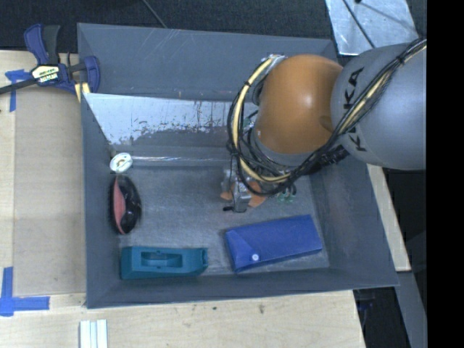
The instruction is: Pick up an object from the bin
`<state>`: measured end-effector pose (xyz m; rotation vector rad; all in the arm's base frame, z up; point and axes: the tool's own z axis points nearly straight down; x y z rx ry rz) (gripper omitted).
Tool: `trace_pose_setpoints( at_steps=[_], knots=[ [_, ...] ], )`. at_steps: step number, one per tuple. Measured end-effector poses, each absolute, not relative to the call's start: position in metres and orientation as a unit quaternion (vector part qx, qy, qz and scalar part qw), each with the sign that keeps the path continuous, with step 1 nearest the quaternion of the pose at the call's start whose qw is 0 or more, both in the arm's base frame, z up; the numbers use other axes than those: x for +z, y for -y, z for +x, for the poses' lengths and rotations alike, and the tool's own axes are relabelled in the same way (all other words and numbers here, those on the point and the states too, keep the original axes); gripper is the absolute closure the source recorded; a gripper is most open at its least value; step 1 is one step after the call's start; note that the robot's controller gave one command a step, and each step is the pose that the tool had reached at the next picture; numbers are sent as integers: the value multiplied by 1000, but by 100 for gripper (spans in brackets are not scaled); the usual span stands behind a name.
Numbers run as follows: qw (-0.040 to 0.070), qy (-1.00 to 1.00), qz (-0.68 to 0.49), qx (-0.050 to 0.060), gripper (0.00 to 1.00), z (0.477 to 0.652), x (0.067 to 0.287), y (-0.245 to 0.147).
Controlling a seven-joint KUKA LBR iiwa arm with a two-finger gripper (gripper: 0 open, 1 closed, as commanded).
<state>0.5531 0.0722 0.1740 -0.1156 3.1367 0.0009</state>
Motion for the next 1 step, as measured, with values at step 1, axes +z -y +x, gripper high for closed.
trace_pose_setpoints(
  at_steps=[1],
  knots=[
    [2, -999, -42, 0, 100, 548, 290, -92]
  ],
)
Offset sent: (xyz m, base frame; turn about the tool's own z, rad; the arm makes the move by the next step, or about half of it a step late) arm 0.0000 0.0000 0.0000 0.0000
